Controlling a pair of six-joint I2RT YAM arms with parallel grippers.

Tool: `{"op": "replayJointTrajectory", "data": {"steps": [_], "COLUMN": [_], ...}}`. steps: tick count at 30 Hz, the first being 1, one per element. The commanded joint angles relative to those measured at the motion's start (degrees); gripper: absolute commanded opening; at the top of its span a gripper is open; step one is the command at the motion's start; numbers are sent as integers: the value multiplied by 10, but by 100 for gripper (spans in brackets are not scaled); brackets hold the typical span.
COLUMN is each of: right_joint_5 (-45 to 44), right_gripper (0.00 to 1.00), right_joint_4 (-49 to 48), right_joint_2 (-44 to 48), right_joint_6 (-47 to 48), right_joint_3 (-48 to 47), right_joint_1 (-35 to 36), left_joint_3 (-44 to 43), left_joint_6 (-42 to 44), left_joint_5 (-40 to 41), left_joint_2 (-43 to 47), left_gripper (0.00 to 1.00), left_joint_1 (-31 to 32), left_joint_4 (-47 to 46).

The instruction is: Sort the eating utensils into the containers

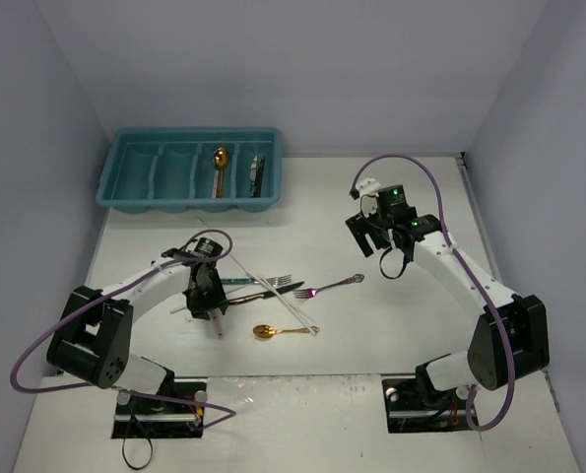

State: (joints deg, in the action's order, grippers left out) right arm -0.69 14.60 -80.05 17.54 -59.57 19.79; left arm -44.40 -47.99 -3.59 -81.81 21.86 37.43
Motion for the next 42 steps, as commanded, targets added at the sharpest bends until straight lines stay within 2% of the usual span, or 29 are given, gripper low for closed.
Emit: {"op": "replayJointTrajectory", "data": {"steps": [1,6,10,13,15,20,22,25,30,34,37,39,42], "right_joint_5": [-10,-7,-7,-7,-7,-7,-5,1,2,2,2,2,2], "right_gripper": [78,78,78,77,77,77,77,77,78,78,78,78,78], "right_joint_4": [-3,-3,-2,-2,-2,0,0,0,-1,-1,-1,-1,-1], "right_joint_2": [19,14,9,4,2,2,1,-2,-13,-28,-40,-50,-63], "right_joint_6": [-2,-3,-1,0,2,6,5,2,-2,2,6,7,7], "right_joint_3": [-26,-31,-36,-40,-43,-48,-50,-52,-56,-66,-75,-81,-91], "right_joint_1": [-5,-5,-5,-5,-5,-5,-4,-4,-3,-4,-4,-4,-3], "left_joint_3": [-5,18,20,10,4,-6,-8,-16,-48,-98,-162,-225,-306], "left_joint_6": [4,6,8,10,14,29,40,62,130,234,322,376,443], "left_joint_5": [20,16,3,-10,-18,-36,-38,-22,19,31,24,-14,-139], "left_joint_2": [4,7,-4,-12,-13,36,91,166,252,256,200,155,65], "left_gripper": [38,35,24,7,1,0,0,0,0,0,0,0,0], "left_joint_1": [-25,-43,-53,-53,-52,-31,-2,34,40,10,-27,-71,-169], "left_joint_4": [-22,-50,-61,-63,-63,-60,-55,-38,-8,-18,-20,-17,-22]}}
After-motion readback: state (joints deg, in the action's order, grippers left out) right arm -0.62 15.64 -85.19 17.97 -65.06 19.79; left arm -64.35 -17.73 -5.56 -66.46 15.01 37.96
